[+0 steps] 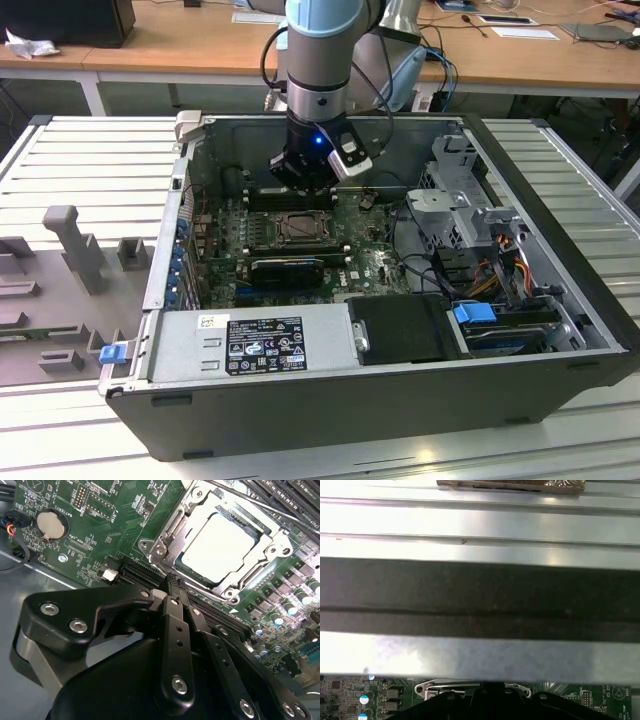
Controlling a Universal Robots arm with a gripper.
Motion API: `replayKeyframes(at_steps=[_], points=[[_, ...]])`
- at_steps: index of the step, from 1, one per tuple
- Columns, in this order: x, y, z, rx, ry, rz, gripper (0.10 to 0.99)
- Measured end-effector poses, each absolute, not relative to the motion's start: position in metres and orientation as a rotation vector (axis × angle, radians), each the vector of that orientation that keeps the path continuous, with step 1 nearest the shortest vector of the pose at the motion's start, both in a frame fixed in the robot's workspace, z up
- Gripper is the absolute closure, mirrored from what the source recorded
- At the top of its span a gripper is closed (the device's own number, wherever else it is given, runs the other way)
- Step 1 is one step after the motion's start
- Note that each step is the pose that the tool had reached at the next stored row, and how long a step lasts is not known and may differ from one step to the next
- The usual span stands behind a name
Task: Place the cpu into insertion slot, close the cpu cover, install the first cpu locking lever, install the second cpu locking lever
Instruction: 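Install the first cpu locking lever, then install the second cpu locking lever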
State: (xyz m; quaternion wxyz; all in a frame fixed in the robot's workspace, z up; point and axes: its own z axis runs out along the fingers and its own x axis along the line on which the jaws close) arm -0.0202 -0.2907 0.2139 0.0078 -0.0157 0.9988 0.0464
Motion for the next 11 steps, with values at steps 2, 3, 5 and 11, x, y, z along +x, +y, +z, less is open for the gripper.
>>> replayKeyframes(at_steps=[2,3,5,11], points=[[-0.0202,-0.2915,0.2138,-0.049,3.122,0.145,0.980],[-0.0202,-0.2920,0.2139,-0.049,3.122,0.145,0.980],[-0.0202,-0.2932,0.2139,-0.049,3.122,0.145,0.980],[-0.0202,-0.2950,0.2138,-0.049,3.122,0.145,0.980]])
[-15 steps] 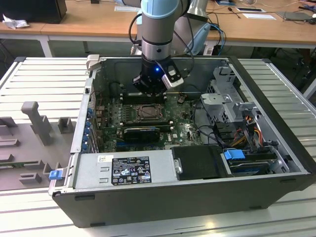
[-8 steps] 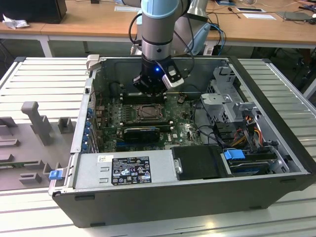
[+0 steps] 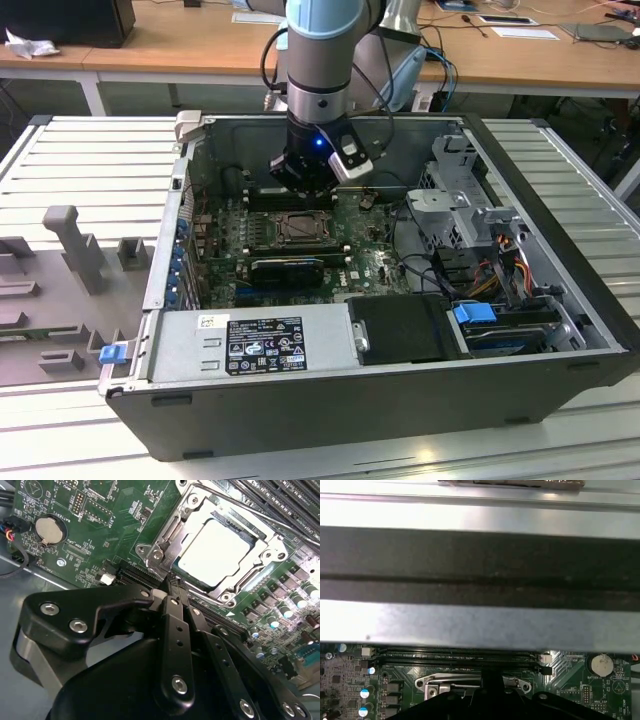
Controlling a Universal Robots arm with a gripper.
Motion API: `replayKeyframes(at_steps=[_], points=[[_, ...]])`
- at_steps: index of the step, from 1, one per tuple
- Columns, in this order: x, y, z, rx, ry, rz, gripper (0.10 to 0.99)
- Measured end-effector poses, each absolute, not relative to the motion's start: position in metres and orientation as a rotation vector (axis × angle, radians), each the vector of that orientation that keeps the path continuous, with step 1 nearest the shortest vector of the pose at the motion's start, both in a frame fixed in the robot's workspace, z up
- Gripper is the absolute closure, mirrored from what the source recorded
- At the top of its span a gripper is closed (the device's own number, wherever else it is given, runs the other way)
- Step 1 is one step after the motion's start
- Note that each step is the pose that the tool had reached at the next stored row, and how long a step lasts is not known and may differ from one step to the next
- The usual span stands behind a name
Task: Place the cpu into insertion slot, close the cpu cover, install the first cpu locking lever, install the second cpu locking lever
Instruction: 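Install the second cpu locking lever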
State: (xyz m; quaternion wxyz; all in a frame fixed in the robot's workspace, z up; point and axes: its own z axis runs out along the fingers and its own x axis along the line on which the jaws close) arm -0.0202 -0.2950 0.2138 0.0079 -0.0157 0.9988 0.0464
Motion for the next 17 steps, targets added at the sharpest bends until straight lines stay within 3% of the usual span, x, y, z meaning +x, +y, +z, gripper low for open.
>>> replayKeyframes(at_steps=[11,17], points=[[-0.020,-0.300,0.218,-0.049,3.122,0.145,0.980],[-0.020,-0.300,0.239,-0.049,3.122,0.145,0.980]])
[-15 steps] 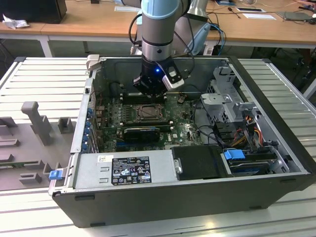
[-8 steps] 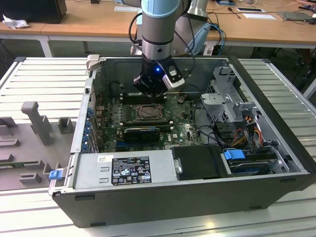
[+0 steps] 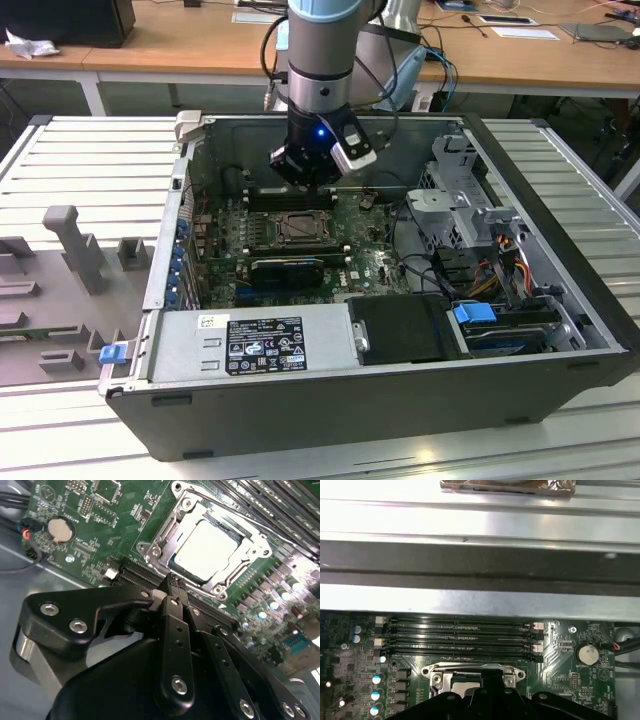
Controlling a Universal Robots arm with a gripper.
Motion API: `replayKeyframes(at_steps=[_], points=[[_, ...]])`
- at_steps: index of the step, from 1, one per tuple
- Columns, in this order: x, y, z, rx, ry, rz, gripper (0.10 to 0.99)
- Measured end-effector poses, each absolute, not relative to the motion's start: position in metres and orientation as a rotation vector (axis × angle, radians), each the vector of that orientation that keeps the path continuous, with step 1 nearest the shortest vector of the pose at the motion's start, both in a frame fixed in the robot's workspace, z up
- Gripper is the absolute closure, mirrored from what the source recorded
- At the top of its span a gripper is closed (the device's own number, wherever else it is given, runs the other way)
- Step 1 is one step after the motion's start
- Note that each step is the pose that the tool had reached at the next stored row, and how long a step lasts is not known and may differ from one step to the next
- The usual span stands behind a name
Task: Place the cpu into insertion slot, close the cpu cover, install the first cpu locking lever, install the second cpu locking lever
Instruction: 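Install the second cpu locking lever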
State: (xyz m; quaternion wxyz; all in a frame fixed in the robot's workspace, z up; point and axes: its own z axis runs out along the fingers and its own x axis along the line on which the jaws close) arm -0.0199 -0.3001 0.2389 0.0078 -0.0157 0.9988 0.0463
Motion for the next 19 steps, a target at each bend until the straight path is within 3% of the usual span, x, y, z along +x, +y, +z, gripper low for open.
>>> replayKeyframes(at_steps=[19], points=[[-0.0199,-0.3099,0.2487,-0.049,3.122,0.145,0.980]])
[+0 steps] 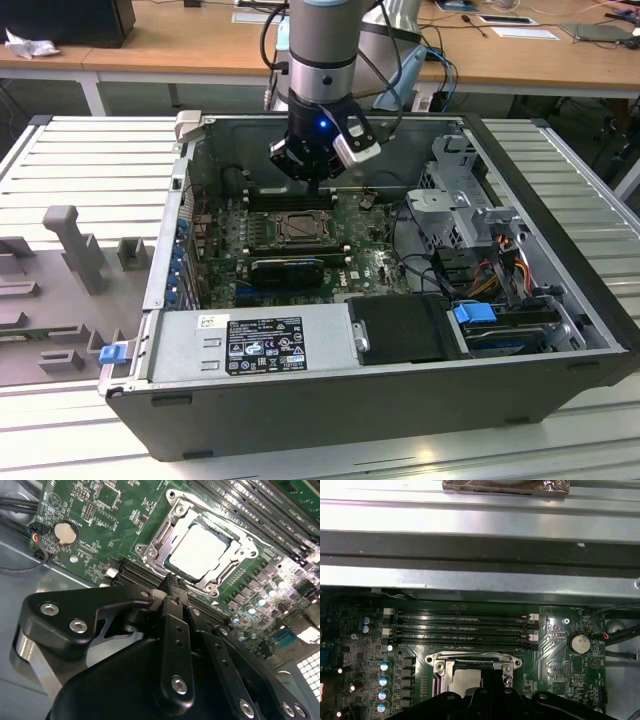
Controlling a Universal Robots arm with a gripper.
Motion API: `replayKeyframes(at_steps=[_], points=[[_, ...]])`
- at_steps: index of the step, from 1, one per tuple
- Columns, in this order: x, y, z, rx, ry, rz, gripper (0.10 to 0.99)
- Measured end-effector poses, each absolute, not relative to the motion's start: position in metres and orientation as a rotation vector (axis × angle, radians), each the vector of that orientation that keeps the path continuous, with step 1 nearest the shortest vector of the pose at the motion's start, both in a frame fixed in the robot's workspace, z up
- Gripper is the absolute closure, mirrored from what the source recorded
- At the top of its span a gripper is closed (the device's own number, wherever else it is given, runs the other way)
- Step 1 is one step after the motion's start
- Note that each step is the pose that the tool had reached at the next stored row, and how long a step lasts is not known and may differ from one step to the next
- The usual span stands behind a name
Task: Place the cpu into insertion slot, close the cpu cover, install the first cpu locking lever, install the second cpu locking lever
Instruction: 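Install the second cpu locking lever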
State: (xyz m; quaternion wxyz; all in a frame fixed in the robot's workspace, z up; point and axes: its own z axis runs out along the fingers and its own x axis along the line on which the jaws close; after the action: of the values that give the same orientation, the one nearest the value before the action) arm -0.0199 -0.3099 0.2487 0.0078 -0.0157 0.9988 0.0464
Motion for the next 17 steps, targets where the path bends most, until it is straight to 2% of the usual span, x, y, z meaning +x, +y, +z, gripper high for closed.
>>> replayKeyframes(at_steps=[17], points=[[-0.0197,-0.3161,0.2532,-0.049,3.122,0.146,0.980]])
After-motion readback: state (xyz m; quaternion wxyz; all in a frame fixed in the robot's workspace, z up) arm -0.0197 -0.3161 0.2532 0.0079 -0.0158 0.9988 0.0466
